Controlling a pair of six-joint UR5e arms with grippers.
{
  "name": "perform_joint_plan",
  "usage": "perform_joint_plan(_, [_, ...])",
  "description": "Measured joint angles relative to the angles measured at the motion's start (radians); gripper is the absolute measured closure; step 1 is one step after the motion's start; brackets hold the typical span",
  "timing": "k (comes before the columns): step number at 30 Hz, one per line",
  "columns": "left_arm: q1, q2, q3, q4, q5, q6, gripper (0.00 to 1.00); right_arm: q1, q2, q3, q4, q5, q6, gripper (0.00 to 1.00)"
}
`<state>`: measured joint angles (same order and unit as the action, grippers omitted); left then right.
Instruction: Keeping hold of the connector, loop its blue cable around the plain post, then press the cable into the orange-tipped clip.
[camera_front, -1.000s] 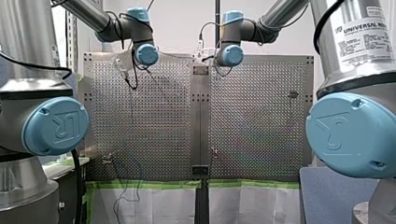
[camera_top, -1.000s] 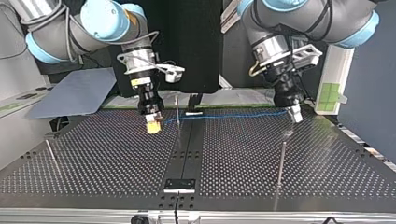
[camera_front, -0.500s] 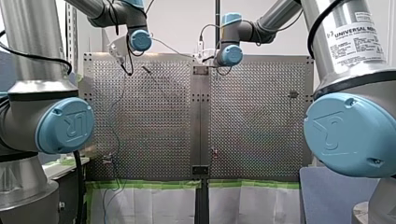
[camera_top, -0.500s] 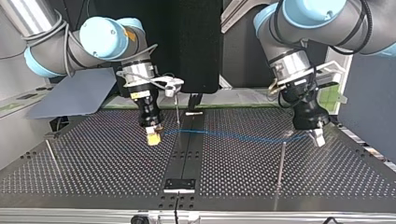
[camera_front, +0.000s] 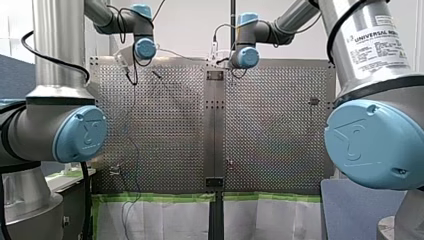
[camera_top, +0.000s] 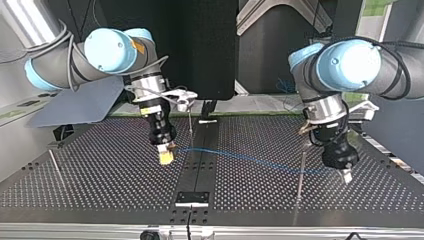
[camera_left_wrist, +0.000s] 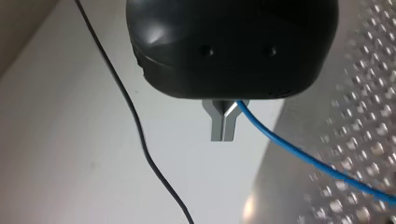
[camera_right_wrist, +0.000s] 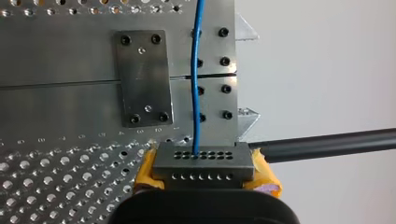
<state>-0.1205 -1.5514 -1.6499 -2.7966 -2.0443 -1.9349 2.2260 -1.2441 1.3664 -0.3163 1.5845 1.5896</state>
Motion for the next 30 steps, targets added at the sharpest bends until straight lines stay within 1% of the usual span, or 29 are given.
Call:
perform_joint_plan(6, [0.063, -0.034, 0.058, -0.054, 0.063, -0.010, 1.00, -0.002, 0.030, -0.009, -0.016, -0.004, -0.005, 1.00])
perform_joint_plan(9, [0.093, -0.052, 0.070, -0.062, 0.093, -0.015, 1.00, -0.003, 0.038, -0.010, -0.020, -0.005, -0.006, 1.00])
perform_joint_plan(13, [0.130, -0.082, 0.073, -0.061, 0.130, -0.024, 1.00, -0.004, 0.043, -0.011, -0.023, -0.005, -0.007, 1.00])
perform_joint_plan(18, [0.181, -0.102, 0.073, -0.047, 0.181, -0.053, 1.00, -0.004, 0.048, -0.011, -0.023, -0.005, -0.008, 1.00])
perform_joint_plan(21, [0.206, -0.120, 0.073, -0.046, 0.207, -0.062, 1.00, -0.003, 0.050, -0.011, -0.019, -0.005, -0.008, 1.00])
perform_joint_plan(24, [0.218, -0.143, 0.073, -0.049, 0.231, -0.063, 1.00, -0.001, 0.054, -0.011, -0.012, -0.001, -0.009, 1.00])
perform_joint_plan(25, [0.218, -0.150, 0.073, -0.049, 0.238, -0.064, 0.98, 0.000, 0.056, -0.011, -0.009, 0.002, -0.010, 1.00])
perform_joint_plan(28, [0.215, -0.176, 0.071, -0.047, 0.264, -0.067, 0.98, 0.002, 0.064, -0.010, 0.004, 0.012, -0.018, 1.00])
perform_joint_plan(30, [0.212, -0.190, 0.070, -0.047, 0.283, -0.069, 0.98, 0.002, 0.068, -0.010, 0.012, 0.016, -0.019, 1.00])
